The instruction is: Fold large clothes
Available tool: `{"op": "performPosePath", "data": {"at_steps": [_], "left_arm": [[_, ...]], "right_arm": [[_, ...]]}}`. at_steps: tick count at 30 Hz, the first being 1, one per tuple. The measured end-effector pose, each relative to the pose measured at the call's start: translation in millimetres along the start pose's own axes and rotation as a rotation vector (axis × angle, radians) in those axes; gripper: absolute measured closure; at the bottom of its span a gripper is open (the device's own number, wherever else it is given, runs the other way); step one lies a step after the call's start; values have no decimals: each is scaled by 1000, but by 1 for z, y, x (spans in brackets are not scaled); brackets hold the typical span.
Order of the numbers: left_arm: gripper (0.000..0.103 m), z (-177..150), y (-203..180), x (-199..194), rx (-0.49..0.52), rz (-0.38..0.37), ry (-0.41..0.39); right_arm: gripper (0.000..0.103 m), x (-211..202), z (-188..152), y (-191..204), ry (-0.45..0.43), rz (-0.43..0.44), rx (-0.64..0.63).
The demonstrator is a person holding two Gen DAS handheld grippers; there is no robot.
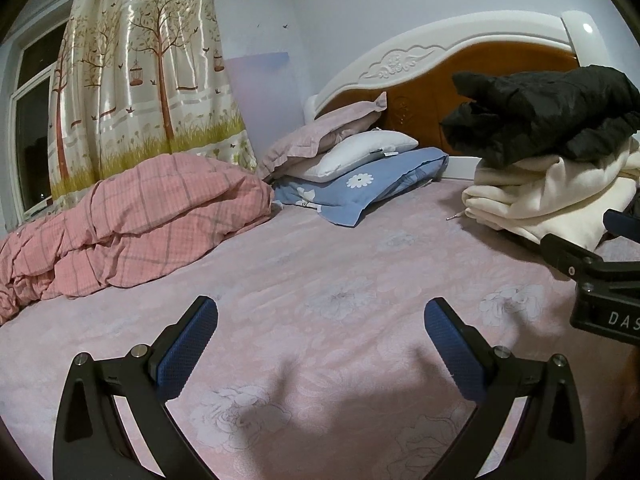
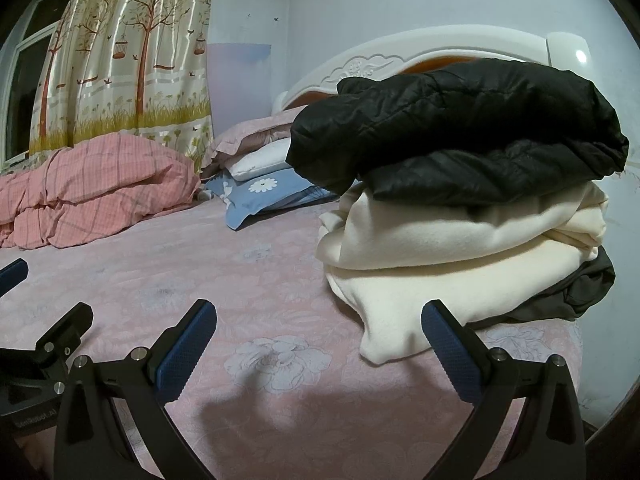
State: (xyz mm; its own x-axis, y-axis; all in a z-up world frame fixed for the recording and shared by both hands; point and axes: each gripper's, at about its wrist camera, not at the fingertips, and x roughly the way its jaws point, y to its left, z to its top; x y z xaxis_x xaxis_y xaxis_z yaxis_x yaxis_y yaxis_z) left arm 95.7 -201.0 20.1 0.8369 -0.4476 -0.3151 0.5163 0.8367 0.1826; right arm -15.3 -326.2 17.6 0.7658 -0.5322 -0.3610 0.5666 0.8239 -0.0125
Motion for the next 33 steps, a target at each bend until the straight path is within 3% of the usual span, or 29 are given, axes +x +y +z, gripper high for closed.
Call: {"op": "performPosePath", "data": {"at_steps": [9,33], "left_arm": [[0,0,0,-6,-18,16,-35],[0,2,3,0,-80,9,-28]], "right_arm": [[0,1,1,0,1,2,2],[0,-7,-6,2,4,-8,17]]}}
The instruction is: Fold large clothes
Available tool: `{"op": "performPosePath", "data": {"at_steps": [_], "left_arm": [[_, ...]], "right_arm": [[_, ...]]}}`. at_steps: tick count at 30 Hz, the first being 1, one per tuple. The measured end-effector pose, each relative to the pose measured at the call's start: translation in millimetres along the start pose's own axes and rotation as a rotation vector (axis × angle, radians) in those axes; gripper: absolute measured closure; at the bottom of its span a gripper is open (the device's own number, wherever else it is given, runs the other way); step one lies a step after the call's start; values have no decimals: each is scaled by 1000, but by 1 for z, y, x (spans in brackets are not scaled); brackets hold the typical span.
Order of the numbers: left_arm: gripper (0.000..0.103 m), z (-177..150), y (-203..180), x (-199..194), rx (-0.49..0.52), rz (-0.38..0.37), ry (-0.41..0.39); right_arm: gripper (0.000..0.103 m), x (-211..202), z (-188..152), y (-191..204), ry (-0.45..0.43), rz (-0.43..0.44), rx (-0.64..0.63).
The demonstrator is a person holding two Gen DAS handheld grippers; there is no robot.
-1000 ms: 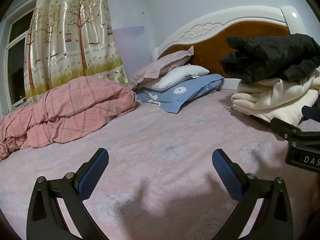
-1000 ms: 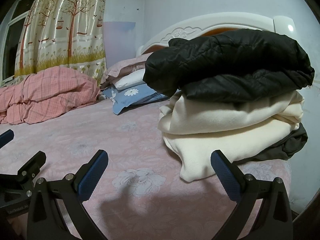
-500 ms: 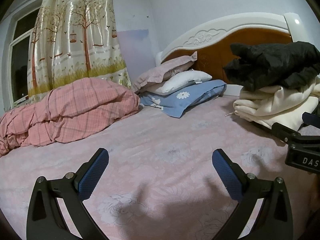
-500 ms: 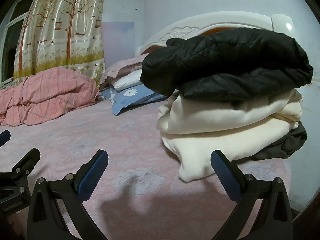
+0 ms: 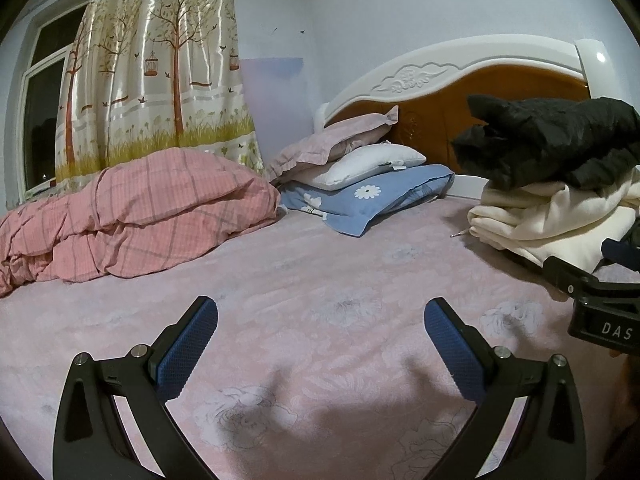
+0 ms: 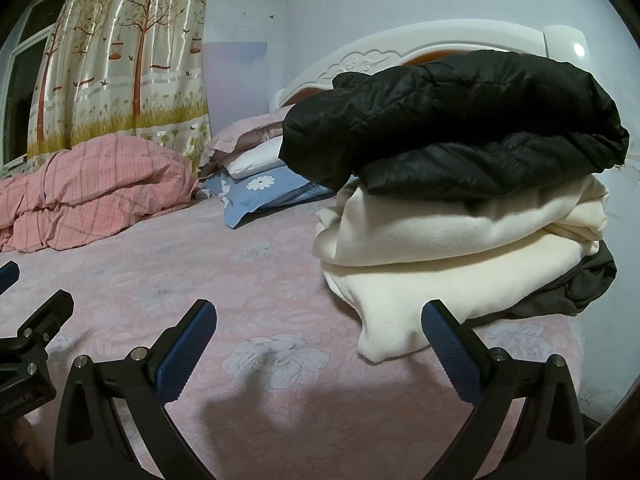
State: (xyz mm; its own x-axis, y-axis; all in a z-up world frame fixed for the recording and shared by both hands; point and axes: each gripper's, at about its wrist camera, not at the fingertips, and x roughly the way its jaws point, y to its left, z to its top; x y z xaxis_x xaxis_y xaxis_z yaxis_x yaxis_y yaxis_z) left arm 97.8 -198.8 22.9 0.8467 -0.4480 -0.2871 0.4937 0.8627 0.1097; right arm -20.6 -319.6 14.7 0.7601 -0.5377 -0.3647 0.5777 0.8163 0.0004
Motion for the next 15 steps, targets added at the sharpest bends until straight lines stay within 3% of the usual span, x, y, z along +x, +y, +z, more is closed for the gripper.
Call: {"op": "performPosePath", "data": {"at_steps": [15], "left_arm": [[0,1,-1,1,8,3,-1]], "right_arm": [[0,4,1,-2,0,3,4]]}}
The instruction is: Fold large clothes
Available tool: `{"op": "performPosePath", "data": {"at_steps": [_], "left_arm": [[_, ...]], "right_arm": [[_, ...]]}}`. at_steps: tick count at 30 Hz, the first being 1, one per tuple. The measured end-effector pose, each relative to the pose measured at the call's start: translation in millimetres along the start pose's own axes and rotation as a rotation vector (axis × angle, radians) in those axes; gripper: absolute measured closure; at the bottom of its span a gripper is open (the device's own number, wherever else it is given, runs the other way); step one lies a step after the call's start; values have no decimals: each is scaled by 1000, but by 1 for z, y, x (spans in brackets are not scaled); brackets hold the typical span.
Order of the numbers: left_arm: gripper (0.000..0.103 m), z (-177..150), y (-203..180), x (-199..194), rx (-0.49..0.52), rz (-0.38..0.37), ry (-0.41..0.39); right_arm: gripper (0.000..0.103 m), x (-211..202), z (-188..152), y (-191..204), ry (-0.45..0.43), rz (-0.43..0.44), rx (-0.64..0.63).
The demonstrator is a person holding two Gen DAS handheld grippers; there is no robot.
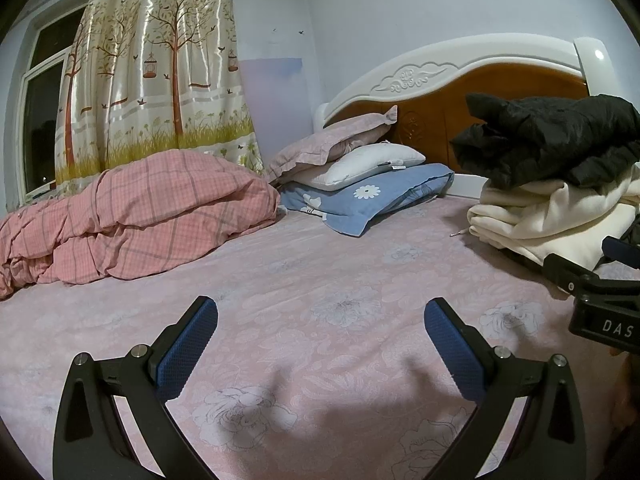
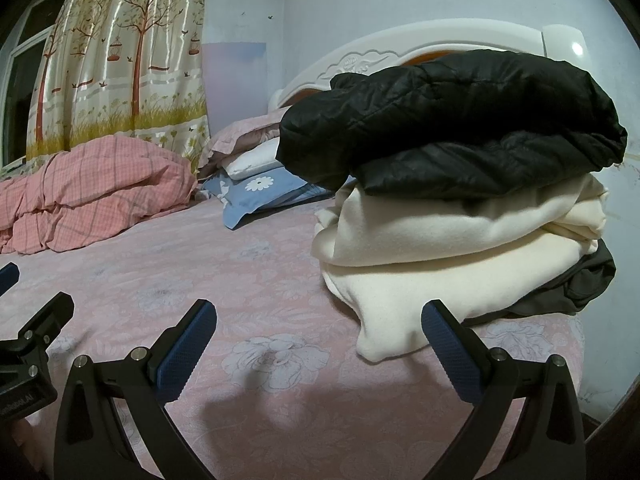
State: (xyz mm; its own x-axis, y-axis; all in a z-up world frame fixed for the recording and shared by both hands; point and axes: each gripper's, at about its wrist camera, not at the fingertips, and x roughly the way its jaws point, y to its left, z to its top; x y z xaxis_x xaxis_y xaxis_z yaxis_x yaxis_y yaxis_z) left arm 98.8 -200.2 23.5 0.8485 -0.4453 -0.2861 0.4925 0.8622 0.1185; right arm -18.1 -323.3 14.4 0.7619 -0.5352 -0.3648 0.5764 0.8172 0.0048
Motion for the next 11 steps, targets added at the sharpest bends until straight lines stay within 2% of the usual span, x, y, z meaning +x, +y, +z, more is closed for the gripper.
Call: {"op": "performPosePath", "data": {"at_steps": [11], "left_arm": [[0,0,-1,1,-1,2,1]], "right_arm": [[0,0,0,-1,2,-1,0]]}}
